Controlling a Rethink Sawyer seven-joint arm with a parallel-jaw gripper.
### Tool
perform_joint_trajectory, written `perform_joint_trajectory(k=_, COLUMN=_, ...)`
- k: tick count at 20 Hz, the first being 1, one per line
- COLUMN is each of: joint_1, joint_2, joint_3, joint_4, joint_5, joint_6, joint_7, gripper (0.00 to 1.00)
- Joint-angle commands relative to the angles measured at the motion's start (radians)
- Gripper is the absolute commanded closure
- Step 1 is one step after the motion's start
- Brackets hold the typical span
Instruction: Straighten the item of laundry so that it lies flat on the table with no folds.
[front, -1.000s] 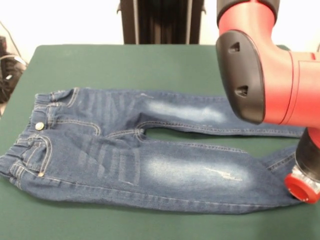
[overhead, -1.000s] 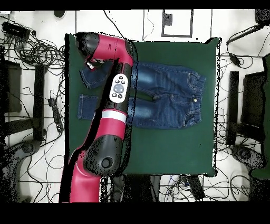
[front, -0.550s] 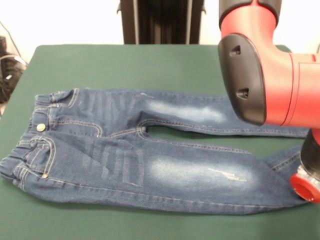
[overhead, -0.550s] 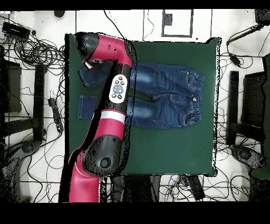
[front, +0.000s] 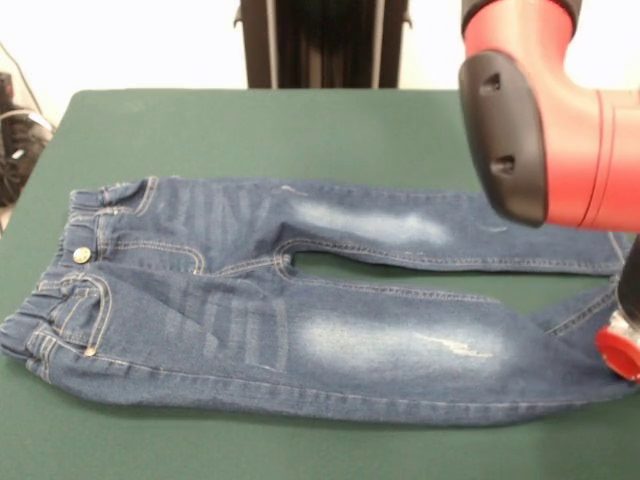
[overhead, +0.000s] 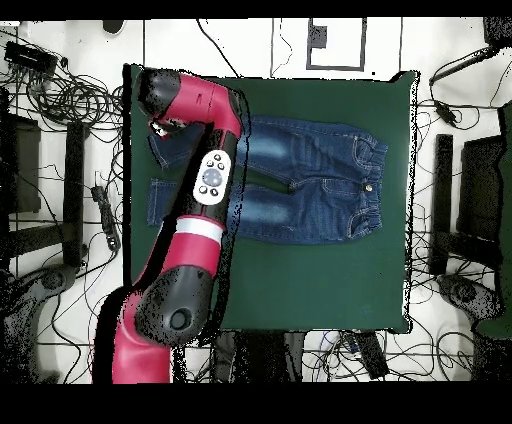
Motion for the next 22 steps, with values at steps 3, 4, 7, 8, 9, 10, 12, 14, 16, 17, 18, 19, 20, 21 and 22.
perform_joint_trajectory(k=3, joint_1=0.135, joint_2=-0.182, joint_3=0.295, joint_4=0.455, joint_5=-0.127, joint_6=-0.144, joint_7=-0.268, gripper=1.0)
perform_joint_trajectory(k=4, joint_1=0.137, joint_2=-0.2, joint_3=0.311, joint_4=0.482, joint_5=-0.138, joint_6=-0.156, joint_7=-0.284, gripper=1.0)
perform_joint_trajectory(k=7, joint_1=0.14, joint_2=-0.247, joint_3=0.361, joint_4=0.555, joint_5=-0.163, joint_6=-0.197, joint_7=-0.316, gripper=1.0)
perform_joint_trajectory(k=8, joint_1=0.14, joint_2=-0.259, joint_3=0.37, joint_4=0.57, joint_5=-0.176, joint_6=-0.198, joint_7=-0.32, gripper=1.0)
perform_joint_trajectory(k=9, joint_1=0.142, joint_2=-0.281, joint_3=0.381, joint_4=0.603, joint_5=-0.194, joint_6=-0.198, joint_7=-0.341, gripper=1.0)
perform_joint_trajectory(k=10, joint_1=0.141, joint_2=-0.297, joint_3=0.397, joint_4=0.627, joint_5=-0.202, joint_6=-0.214, joint_7=-0.357, gripper=1.0)
perform_joint_trajectory(k=12, joint_1=0.137, joint_2=-0.331, joint_3=0.431, joint_4=0.679, joint_5=-0.223, joint_6=-0.246, joint_7=-0.399, gripper=1.0)
perform_joint_trajectory(k=14, joint_1=0.132, joint_2=-0.348, joint_3=0.453, joint_4=0.703, joint_5=-0.241, joint_6=-0.27, joint_7=-0.415, gripper=1.0)
perform_joint_trajectory(k=16, joint_1=0.123, joint_2=-0.356, joint_3=0.473, joint_4=0.706, joint_5=-0.266, joint_6=-0.285, joint_7=-0.414, gripper=1.0)
perform_joint_trajectory(k=17, joint_1=0.12, joint_2=-0.359, joint_3=0.481, joint_4=0.71, joint_5=-0.276, joint_6=-0.299, joint_7=-0.411, gripper=1.0)
perform_joint_trajectory(k=18, joint_1=0.117, joint_2=-0.36, joint_3=0.488, joint_4=0.706, joint_5=-0.287, joint_6=-0.302, joint_7=-0.4, gripper=1.0)
perform_joint_trajectory(k=19, joint_1=0.114, joint_2=-0.358, joint_3=0.494, joint_4=0.7, joint_5=-0.298, joint_6=-0.305, joint_7=-0.388, gripper=1.0)
perform_joint_trajectory(k=20, joint_1=0.111, joint_2=-0.359, joint_3=0.501, joint_4=0.698, joint_5=-0.307, joint_6=-0.312, joint_7=-0.381, gripper=1.0)
perform_joint_trajectory(k=21, joint_1=0.108, joint_2=-0.359, joint_3=0.509, joint_4=0.694, joint_5=-0.315, joint_6=-0.317, joint_7=-0.373, gripper=1.0)
perform_joint_trajectory(k=22, joint_1=0.104, joint_2=-0.357, joint_3=0.515, joint_4=0.686, joint_5=-0.324, joint_6=-0.316, joint_7=-0.363, gripper=1.0)
